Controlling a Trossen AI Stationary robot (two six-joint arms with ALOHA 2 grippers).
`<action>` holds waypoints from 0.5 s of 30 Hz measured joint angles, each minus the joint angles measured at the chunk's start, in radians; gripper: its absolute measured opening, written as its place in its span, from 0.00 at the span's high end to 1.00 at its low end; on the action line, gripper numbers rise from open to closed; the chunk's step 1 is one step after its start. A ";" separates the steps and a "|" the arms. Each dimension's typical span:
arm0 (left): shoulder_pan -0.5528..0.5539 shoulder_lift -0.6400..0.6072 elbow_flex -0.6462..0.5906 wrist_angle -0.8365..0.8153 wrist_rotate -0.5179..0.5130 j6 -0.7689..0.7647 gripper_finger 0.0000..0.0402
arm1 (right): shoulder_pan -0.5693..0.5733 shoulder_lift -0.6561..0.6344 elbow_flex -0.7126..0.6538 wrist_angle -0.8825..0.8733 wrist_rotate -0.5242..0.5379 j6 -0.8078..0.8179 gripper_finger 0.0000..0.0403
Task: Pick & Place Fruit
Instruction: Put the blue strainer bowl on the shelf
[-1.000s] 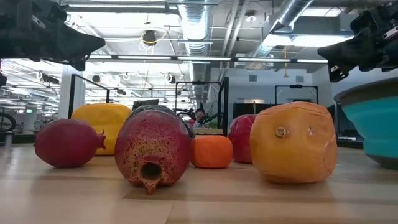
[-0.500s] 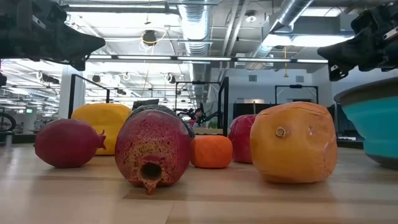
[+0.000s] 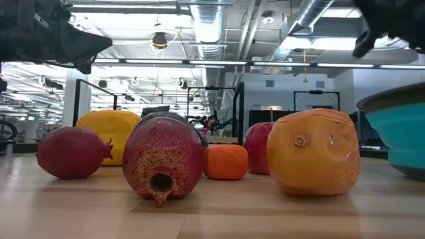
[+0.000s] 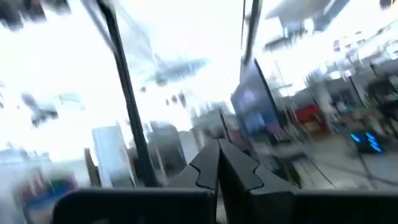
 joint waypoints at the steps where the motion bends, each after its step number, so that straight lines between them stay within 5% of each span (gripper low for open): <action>1: 0.000 0.000 0.000 0.004 0.000 0.000 0.99 | 0.000 0.004 0.000 0.036 -0.015 0.021 0.99; 7: 0.000 0.006 0.000 0.039 0.002 -0.020 0.99 | 0.075 0.117 0.085 0.023 -0.034 0.037 0.99; 15: 0.000 0.008 0.000 0.045 0.003 -0.028 0.99 | 0.208 0.549 0.409 -0.439 0.150 0.036 0.98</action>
